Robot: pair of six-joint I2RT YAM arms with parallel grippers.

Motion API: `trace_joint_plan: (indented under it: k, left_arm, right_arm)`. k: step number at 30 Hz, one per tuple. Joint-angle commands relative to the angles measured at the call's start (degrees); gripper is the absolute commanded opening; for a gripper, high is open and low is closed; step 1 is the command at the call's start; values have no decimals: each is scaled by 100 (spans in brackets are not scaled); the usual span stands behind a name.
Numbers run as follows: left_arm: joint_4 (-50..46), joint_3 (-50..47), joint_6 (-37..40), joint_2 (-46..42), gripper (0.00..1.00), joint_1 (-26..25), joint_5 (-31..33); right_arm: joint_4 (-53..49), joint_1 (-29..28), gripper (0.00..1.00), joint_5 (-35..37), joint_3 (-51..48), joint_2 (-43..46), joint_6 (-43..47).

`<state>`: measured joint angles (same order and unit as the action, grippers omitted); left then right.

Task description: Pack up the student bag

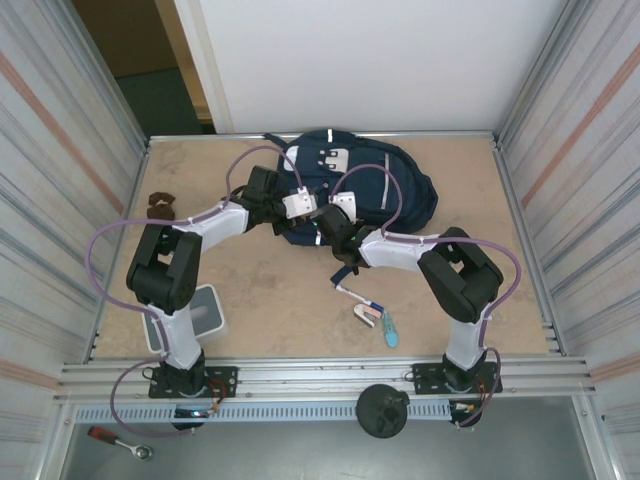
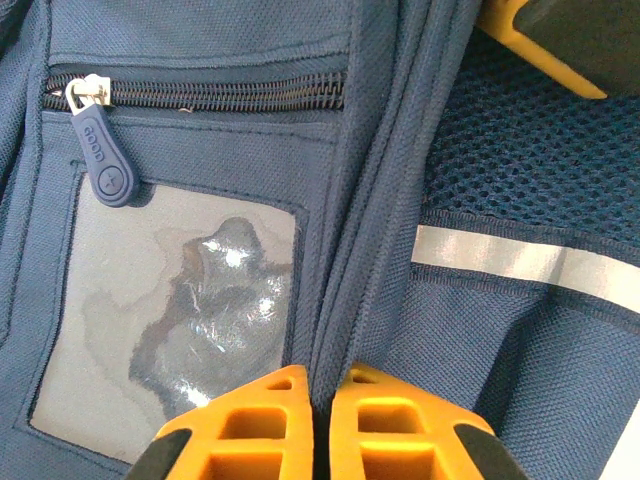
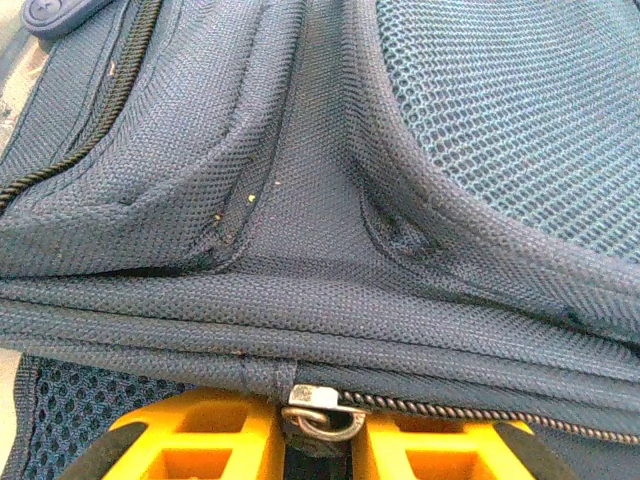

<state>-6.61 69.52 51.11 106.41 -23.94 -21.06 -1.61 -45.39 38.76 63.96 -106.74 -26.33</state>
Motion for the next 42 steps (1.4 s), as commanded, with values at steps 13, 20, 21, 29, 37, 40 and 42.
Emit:
trace_joint_plan:
  k: [13, 20, 21, 29, 37, 40, 42]
  left_arm:
    - [-244, 16, 6, -192, 2, 21, -321]
    - [-235, 4, 43, -191, 2, 21, -224]
    - [-235, -2, 45, -191, 2, 21, -217]
    - [-227, -26, 52, -225, 2, 21, -182]
    - [-235, -58, 65, -252, 2, 17, -146]
    - [-244, -53, 74, -250, 2, 21, -154]
    - [-244, -45, 69, -244, 2, 21, -157]
  right_arm:
    - [554, 434, 0, -1357, -771, 1023, -243]
    - [741, 966, 0, -3051, -1223, 1540, -470]
    - [734, 1035, 0, -3214, -1298, 1606, -479]
    - [319, 1492, 0, -3656, -1574, 1958, -301]
    - [-127, 2113, 0, -4272, -1640, 2029, 94]
    - [-156, 2351, 0, -4617, -1667, 1985, 141]
    - [-139, 2385, 0, -4676, -1684, 1987, 164]
